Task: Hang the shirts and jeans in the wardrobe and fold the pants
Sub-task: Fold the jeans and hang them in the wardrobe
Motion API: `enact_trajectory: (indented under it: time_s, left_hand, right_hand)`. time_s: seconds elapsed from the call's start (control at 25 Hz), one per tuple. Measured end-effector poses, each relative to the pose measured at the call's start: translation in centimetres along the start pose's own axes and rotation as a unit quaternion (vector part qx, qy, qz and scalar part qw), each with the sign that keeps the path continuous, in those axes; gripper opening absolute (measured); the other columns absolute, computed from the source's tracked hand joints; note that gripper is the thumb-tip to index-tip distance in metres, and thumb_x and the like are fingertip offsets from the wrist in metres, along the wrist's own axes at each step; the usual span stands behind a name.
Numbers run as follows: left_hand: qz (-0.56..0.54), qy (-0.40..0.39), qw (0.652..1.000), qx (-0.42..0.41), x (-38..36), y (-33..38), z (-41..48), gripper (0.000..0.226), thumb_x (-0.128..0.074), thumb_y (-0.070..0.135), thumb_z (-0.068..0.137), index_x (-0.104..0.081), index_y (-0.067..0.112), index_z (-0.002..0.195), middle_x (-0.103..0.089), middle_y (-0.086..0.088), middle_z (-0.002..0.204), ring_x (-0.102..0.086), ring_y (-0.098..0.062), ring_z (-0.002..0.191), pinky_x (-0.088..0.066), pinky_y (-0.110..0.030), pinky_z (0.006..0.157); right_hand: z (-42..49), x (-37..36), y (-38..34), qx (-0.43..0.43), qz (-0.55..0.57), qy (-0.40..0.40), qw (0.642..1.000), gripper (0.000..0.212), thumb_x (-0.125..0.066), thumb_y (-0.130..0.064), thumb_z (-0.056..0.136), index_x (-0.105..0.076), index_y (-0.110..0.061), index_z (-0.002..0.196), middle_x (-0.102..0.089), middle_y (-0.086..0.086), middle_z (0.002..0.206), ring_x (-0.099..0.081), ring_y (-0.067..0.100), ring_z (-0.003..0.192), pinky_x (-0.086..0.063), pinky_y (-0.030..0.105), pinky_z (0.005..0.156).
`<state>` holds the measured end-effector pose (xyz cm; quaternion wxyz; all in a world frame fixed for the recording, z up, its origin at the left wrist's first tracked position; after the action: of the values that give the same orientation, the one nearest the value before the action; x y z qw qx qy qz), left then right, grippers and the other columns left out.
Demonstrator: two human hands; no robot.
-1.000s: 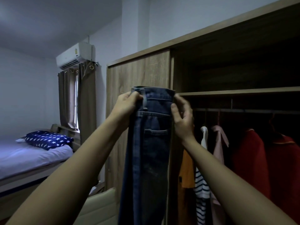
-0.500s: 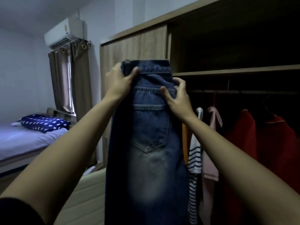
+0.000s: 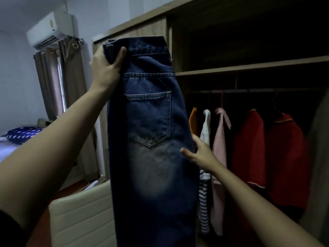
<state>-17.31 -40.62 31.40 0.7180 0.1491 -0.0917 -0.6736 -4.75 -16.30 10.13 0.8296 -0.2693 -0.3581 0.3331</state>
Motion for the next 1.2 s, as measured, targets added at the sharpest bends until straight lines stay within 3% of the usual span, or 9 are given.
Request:
enact_trajectory:
  time_s: [0.2, 0.28, 0.4, 0.52, 0.68, 0.84, 1.0, 1.12, 1.2]
  left_hand:
    - [0.177, -0.053, 0.983, -0.018, -0.1, -0.3, -0.2, 0.045, -0.053, 0.045, 0.091, -0.059, 0.004, 0.111, -0.066, -0.015, 0.108, -0.06, -0.025, 0.098, -0.042, -0.029, 0.079]
    - [0.264, -0.096, 0.957, 0.067, -0.4, -2.1, 1.2, 0.052, -0.053, 0.05, 0.088, -0.056, 0.004, 0.114, -0.064, -0.018, 0.114, -0.058, -0.033, 0.105, -0.044, -0.035, 0.083]
    - [-0.052, -0.171, 0.924, 0.337, 0.3, -3.6, 0.8, 0.072, -0.051, 0.065, 0.082, -0.051, 0.009, 0.127, -0.066, -0.009, 0.111, -0.066, -0.022, 0.09, -0.054, -0.031, 0.077]
    - [-0.402, -0.186, 0.794, 0.415, 0.9, -5.2, -5.3, 0.085, -0.027, 0.076, 0.083, -0.036, 0.017, 0.144, -0.054, -0.008, 0.132, -0.066, -0.028, 0.1, -0.054, -0.043, 0.086]
    - [-0.294, -0.256, 0.741, 0.547, 0.3, -7.9, -16.9, 0.076, -0.03, 0.071, 0.085, -0.079, 0.014, 0.073, -0.075, -0.01, 0.091, -0.072, -0.021, 0.072, -0.046, -0.033, 0.072]
    - [-0.264, -0.305, 0.746, 0.529, 0.7, -9.2, -17.2, 0.022, -0.077, 0.027, 0.061, -0.076, 0.009, 0.073, -0.071, -0.009, 0.077, -0.068, -0.02, 0.066, -0.052, -0.026, 0.063]
    - [-0.269, -0.374, 0.794, 0.397, 0.6, -9.3, -15.7, 0.075, -0.092, 0.03, 0.045, -0.064, 0.01, 0.112, -0.071, -0.012, 0.105, -0.069, -0.025, 0.095, -0.054, -0.032, 0.076]
    - [-0.157, -0.341, 0.825, 0.421, 0.9, -9.4, -14.6, 0.074, -0.09, 0.056, 0.03, -0.074, 0.012, 0.088, -0.074, -0.009, 0.086, -0.07, -0.018, 0.077, -0.053, -0.026, 0.063]
    - [-0.175, -0.273, 0.836, 0.443, 0.8, -8.9, -14.2, 0.056, -0.086, 0.053, 0.048, -0.075, 0.009, 0.08, -0.074, -0.007, 0.075, -0.068, -0.015, 0.066, -0.052, -0.023, 0.057]
  right_hand:
    - [-0.6, -0.1, 0.0, -0.063, 0.093, -0.057, 0.992, 0.015, -0.069, -0.022, 0.082, -0.066, -0.019, 0.097, -0.074, -0.005, 0.093, -0.069, 0.01, 0.091, -0.052, 0.028, 0.079]
    - [-0.9, -0.3, -1.0, -0.06, 0.124, -0.07, 0.988, 0.021, -0.068, -0.025, 0.081, -0.067, -0.015, 0.099, -0.074, -0.002, 0.096, -0.069, 0.012, 0.093, -0.054, 0.027, 0.079]
    - [0.1, -0.4, -3.5, -0.038, 0.171, -0.06, 0.983, 0.017, -0.064, -0.025, 0.083, -0.067, -0.016, 0.097, -0.074, -0.003, 0.093, -0.069, 0.011, 0.091, -0.053, 0.02, 0.074]
    - [1.5, 0.1, -4.7, -0.042, 0.217, -0.002, 0.975, 0.015, -0.061, -0.022, 0.088, -0.066, -0.018, 0.101, -0.074, -0.002, 0.094, -0.069, 0.01, 0.091, -0.053, 0.017, 0.07]
    - [2.1, 0.2, -3.3, -0.09, 0.224, 0.043, 0.969, 0.022, -0.061, -0.03, 0.088, -0.066, -0.015, 0.104, -0.073, 0.003, 0.097, -0.068, 0.018, 0.096, -0.052, 0.025, 0.074]
    - [1.9, 0.9, -2.4, -0.117, 0.199, 0.006, 0.973, 0.024, -0.063, -0.029, 0.086, -0.066, -0.011, 0.102, -0.073, 0.007, 0.096, -0.068, 0.027, 0.096, -0.055, 0.036, 0.08]
    - [1.5, 3.2, -3.4, -0.066, 0.183, -0.028, 0.98, 0.027, -0.07, -0.013, 0.078, -0.063, -0.018, 0.104, -0.073, 0.0, 0.1, -0.069, 0.015, 0.096, -0.056, 0.029, 0.08]
    - [1.6, 3.8, -3.1, -0.05, 0.089, 0.004, 0.995, 0.02, -0.069, -0.022, 0.082, -0.066, -0.022, 0.101, -0.073, -0.001, 0.097, -0.069, 0.012, 0.093, -0.055, 0.034, 0.083]
    - [1.5, 3.9, -3.0, -0.04, 0.088, 0.049, 0.994, 0.013, -0.064, -0.024, 0.086, -0.068, -0.02, 0.098, -0.074, 0.001, 0.094, -0.07, 0.014, 0.09, -0.055, 0.036, 0.08]
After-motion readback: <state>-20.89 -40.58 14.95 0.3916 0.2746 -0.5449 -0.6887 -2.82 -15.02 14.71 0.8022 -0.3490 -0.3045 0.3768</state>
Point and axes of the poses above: each hand's wrist, its own z-axis towards the middle knuckle, its own x-axis out of the back of the hand, y = z × x, the point moved 4 cm from there along z, towards the middle knuckle
